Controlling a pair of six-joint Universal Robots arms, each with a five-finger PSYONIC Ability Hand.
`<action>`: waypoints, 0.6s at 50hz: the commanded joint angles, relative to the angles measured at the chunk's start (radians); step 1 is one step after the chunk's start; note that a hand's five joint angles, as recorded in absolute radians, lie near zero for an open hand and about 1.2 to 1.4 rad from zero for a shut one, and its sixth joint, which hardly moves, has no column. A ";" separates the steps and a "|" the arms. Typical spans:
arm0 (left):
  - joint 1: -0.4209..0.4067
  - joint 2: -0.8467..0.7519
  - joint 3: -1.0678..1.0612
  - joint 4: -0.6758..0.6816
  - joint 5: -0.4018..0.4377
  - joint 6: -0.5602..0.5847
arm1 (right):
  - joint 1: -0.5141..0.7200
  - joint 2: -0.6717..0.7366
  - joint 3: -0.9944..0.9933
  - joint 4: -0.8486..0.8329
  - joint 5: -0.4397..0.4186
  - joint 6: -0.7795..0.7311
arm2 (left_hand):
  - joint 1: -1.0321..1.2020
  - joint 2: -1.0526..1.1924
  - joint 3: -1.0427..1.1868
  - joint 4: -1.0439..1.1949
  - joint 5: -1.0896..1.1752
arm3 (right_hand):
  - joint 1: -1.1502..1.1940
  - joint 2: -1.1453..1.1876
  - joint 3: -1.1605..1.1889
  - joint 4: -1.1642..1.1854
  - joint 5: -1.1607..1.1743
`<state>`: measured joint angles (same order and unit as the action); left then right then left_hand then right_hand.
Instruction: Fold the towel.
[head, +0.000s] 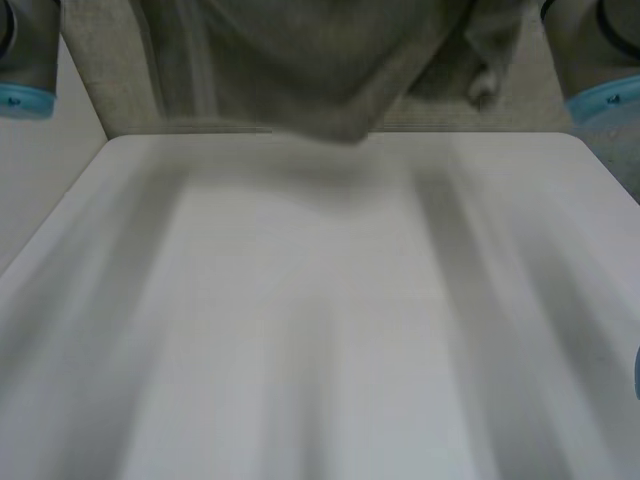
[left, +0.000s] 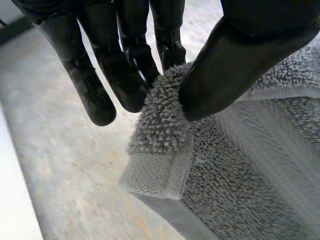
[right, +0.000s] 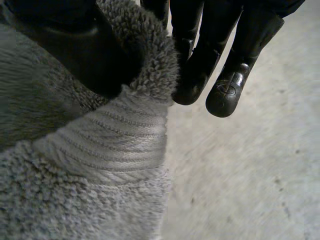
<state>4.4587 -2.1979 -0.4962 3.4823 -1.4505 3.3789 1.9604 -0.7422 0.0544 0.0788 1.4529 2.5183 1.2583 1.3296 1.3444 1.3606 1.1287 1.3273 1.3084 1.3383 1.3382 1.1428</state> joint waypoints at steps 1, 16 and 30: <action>0.033 0.029 -0.187 0.038 -0.001 -0.053 | -0.003 -0.017 0.158 0.140 -0.026 0.019 | 0.138 0.067 0.052 0.036 0.093 | 0.069 0.088 0.058 0.058 0.079; 0.065 0.040 -0.783 0.050 0.130 -0.035 | -0.011 -0.080 0.782 0.325 -0.170 -0.243 | 0.138 0.067 0.052 0.036 0.093 | 0.069 0.088 0.058 0.058 0.079; 0.067 0.279 -1.251 0.043 0.167 0.266 | -0.025 -0.282 1.225 0.154 -0.169 -0.285 | 0.138 0.067 0.052 0.036 0.093 | 0.069 0.088 0.058 0.058 0.079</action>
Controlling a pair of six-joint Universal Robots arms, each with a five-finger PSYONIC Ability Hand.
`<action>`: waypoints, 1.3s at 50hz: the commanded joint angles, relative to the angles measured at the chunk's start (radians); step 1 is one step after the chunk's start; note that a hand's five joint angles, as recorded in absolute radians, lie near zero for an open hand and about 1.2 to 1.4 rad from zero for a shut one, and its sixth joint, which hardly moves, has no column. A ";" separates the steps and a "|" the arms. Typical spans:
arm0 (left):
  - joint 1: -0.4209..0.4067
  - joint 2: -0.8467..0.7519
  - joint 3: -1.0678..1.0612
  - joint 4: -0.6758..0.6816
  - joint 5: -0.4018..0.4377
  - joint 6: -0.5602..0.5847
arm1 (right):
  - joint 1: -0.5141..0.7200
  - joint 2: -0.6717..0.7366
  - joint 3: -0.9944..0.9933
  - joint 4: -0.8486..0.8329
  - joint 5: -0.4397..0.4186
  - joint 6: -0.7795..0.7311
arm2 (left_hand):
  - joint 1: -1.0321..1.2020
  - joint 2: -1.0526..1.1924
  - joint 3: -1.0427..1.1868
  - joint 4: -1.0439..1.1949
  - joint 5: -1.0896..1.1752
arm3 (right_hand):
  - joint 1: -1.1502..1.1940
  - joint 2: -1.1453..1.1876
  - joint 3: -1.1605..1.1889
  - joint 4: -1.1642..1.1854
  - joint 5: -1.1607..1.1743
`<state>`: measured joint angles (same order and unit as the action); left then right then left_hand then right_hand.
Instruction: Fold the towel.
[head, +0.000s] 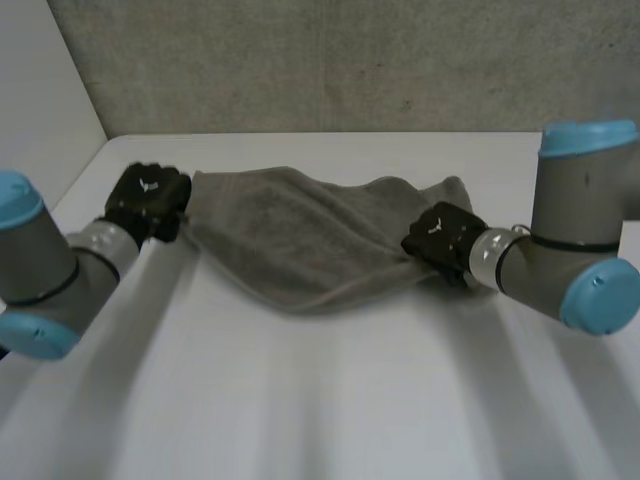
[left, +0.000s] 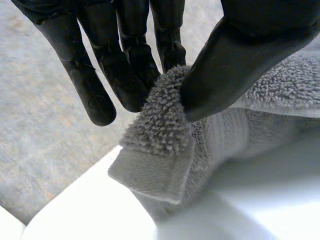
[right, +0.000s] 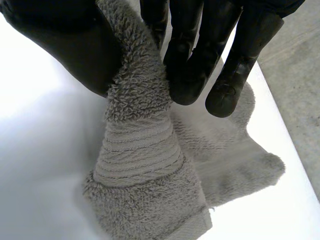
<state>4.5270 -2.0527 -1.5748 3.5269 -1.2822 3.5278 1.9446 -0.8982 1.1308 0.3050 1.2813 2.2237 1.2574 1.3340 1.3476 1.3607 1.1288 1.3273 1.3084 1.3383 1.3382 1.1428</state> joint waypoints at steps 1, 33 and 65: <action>0.003 0.173 -0.201 -0.002 -0.002 0.120 | -0.018 -0.158 0.180 -0.079 0.001 0.011 | 0.139 0.062 0.049 0.036 0.093 | 0.069 0.088 0.058 0.058 0.079; 0.069 0.233 -0.335 -0.003 0.000 0.120 | -0.203 -0.309 0.284 0.052 -0.074 0.076 | 0.139 0.062 0.049 0.036 0.093 | -0.728 -0.710 -0.740 -0.739 -0.719; 0.072 0.243 -0.349 -0.005 -0.002 0.120 | -0.259 -0.169 0.265 0.086 -0.138 0.108 | 0.139 0.062 0.049 0.036 0.093 | -0.632 -0.613 -0.643 -0.643 -0.622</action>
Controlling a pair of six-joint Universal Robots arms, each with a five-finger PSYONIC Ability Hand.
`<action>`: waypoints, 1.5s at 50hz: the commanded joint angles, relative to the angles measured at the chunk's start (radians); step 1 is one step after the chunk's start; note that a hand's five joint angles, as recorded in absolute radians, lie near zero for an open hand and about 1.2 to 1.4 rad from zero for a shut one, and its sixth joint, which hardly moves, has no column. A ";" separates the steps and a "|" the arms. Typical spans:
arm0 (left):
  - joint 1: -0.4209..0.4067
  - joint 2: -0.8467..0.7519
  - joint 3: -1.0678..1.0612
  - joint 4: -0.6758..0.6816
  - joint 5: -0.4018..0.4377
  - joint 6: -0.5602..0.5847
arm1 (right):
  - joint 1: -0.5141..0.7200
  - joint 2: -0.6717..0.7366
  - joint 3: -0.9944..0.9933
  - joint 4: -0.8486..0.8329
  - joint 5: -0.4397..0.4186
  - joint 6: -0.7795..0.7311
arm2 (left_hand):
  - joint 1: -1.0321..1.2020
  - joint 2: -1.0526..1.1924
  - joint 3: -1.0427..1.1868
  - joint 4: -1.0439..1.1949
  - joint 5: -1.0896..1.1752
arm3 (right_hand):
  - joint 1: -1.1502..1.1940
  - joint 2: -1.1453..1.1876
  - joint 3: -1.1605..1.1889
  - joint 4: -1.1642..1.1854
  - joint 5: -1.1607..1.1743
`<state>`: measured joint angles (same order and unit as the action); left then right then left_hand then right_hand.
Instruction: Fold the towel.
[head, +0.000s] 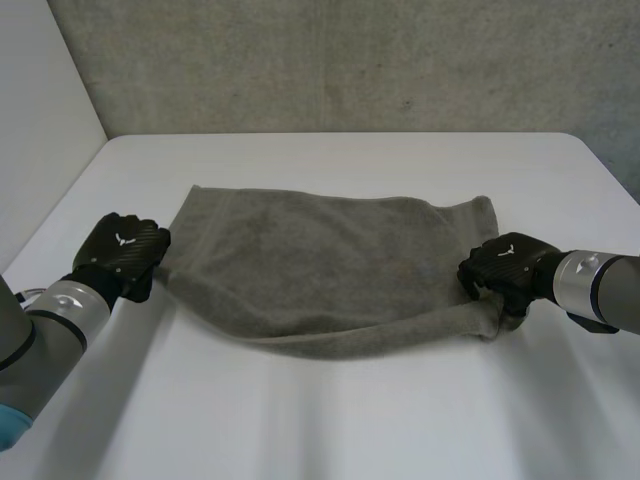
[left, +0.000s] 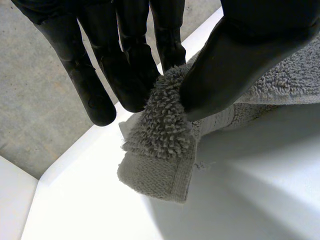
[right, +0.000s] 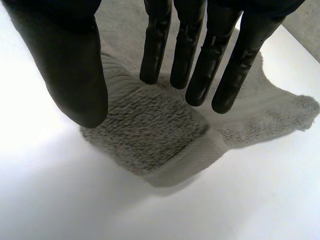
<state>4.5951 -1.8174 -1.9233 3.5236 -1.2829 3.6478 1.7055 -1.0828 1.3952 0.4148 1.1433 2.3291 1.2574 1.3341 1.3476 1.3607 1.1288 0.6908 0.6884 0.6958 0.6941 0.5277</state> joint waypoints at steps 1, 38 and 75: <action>0.004 0.009 0.000 -0.002 -0.001 0.000 | -0.027 0.012 0.001 -0.033 0.001 0.006 | 0.139 0.062 0.049 0.036 0.093 | -0.039 -0.036 -0.044 -0.042 -0.050; -0.002 0.249 0.122 -0.214 -0.003 -0.109 | -0.062 -0.297 -0.114 -0.044 0.001 0.222 | 0.139 0.062 0.049 0.036 0.093 | 0.705 0.708 0.700 0.702 0.694; 0.065 0.019 0.232 -0.446 0.139 -0.180 | -0.230 -0.260 0.036 0.007 -0.111 0.076 | 0.139 0.062 0.049 0.036 0.093 | 0.705 0.708 0.700 0.702 0.694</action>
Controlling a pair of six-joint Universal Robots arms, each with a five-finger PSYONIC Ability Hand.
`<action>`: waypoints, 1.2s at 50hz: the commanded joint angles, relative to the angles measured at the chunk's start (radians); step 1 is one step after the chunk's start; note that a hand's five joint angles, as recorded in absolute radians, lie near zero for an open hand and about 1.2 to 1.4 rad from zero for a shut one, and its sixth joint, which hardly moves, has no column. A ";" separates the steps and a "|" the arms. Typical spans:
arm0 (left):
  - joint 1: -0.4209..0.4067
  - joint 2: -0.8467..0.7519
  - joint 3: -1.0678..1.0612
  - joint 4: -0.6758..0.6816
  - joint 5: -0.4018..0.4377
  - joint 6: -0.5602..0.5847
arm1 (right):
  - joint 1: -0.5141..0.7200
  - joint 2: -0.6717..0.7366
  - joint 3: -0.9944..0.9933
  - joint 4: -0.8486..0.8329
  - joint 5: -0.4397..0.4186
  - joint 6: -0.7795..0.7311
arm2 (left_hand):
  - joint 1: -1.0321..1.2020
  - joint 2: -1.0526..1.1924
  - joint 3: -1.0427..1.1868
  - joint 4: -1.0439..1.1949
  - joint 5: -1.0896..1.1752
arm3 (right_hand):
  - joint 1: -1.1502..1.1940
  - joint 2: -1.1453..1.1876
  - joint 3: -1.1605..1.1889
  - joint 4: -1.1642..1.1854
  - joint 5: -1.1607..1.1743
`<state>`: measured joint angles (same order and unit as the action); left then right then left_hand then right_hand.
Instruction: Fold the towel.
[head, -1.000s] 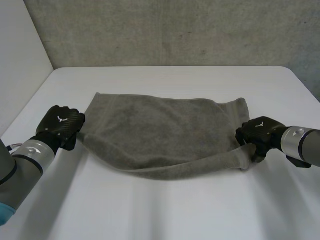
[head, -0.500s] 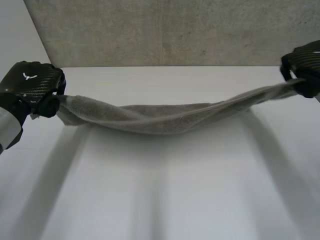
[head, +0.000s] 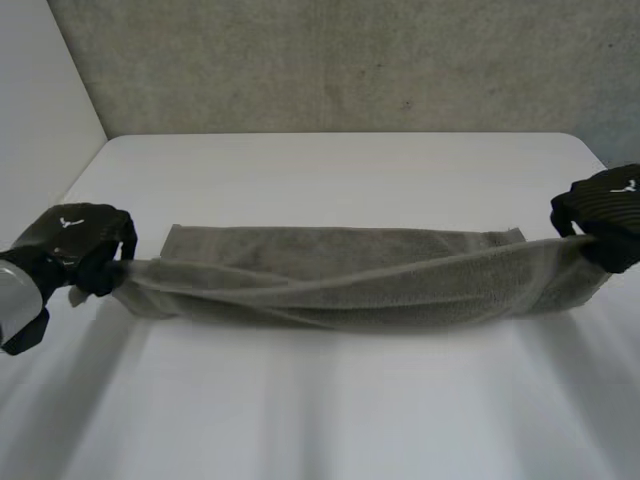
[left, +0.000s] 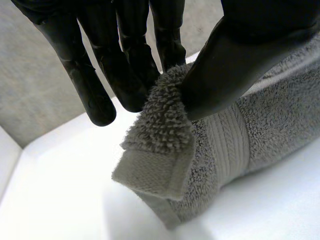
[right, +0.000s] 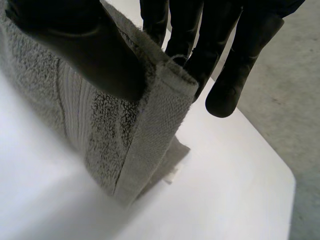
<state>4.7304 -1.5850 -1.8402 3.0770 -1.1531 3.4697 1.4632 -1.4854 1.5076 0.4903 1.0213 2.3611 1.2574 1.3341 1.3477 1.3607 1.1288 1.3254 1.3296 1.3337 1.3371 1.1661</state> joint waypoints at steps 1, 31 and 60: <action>-0.070 -0.214 0.150 0.000 0.009 -0.001 | 0.012 0.143 -0.076 -0.068 0.011 0.044 | 0.139 0.062 0.049 0.036 0.093 | 0.071 0.067 0.063 0.059 0.056; -0.204 -0.880 0.941 -0.009 -0.174 -0.011 | 0.190 0.732 -0.629 -0.268 0.261 0.254 | 0.042 -0.034 -0.048 -0.061 -0.004 | 0.071 0.067 0.063 0.059 0.056; -0.211 -0.742 0.865 -0.015 -0.177 0.000 | 0.207 0.665 -0.761 -0.262 0.361 0.356 | -1.070 -1.147 -1.161 -1.174 -1.116 | -1.151 -1.155 -1.159 -1.163 -1.166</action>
<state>4.5076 -2.4333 -0.8746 3.0640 -1.3319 3.4637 1.6769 -0.7085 0.7196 0.2262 1.3847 2.6784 0.2498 0.2432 0.2390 0.2439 0.0497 0.2329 0.2408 0.2438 0.2514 0.0598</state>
